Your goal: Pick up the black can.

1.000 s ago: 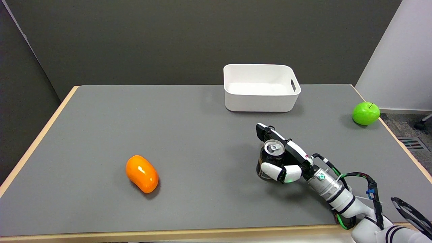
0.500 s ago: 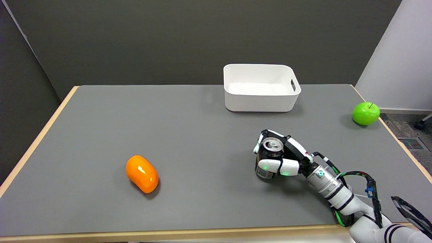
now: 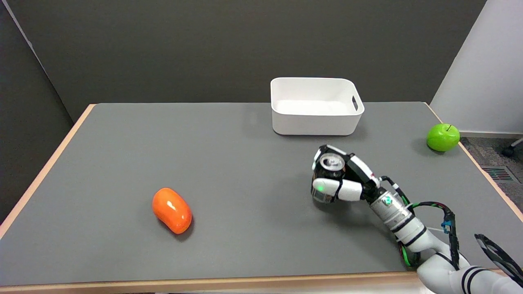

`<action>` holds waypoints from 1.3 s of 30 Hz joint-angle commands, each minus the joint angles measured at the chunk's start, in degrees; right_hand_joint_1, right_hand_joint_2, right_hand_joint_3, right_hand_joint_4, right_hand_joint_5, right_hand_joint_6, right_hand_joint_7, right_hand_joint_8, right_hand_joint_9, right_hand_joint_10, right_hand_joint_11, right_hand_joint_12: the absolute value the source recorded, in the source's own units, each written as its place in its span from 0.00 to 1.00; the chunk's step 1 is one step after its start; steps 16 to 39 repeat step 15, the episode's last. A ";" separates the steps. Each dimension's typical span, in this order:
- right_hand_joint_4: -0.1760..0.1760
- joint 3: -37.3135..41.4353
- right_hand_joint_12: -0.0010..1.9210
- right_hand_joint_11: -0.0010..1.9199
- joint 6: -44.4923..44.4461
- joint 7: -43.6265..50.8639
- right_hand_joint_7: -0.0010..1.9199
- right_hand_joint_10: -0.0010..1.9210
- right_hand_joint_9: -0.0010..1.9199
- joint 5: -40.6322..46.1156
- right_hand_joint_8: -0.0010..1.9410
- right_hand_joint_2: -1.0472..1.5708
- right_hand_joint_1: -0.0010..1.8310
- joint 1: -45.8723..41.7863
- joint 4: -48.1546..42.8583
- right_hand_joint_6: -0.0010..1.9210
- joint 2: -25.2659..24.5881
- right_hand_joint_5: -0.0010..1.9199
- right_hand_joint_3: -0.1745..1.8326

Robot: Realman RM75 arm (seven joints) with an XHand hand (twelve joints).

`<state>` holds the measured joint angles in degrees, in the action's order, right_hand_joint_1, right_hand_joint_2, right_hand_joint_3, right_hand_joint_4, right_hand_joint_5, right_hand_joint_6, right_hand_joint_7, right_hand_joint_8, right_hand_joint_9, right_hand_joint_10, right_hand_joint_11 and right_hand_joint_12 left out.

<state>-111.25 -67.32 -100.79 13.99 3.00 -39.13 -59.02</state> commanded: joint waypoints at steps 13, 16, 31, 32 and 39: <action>0.00 0.61 1.00 0.14 40.33 36.39 0.29 0.94 0.26 15.43 0.86 0.87 0.70 38.92 -3.22 0.89 -2.23 0.25 0.22; 0.00 -1.70 1.00 0.14 41.72 38.76 0.31 0.92 0.27 17.01 0.84 0.88 0.71 43.73 3.23 0.87 -3.87 0.26 0.18; 0.00 -1.70 1.00 0.14 41.72 38.76 0.31 0.92 0.27 17.01 0.84 0.88 0.71 43.73 3.23 0.87 -3.87 0.26 0.18; 0.00 -1.70 1.00 0.14 41.72 38.76 0.31 0.92 0.27 17.01 0.84 0.88 0.71 43.73 3.23 0.87 -3.87 0.26 0.18; 0.00 -1.70 1.00 0.14 41.72 38.76 0.31 0.92 0.27 17.01 0.84 0.88 0.71 43.73 3.23 0.87 -3.87 0.26 0.18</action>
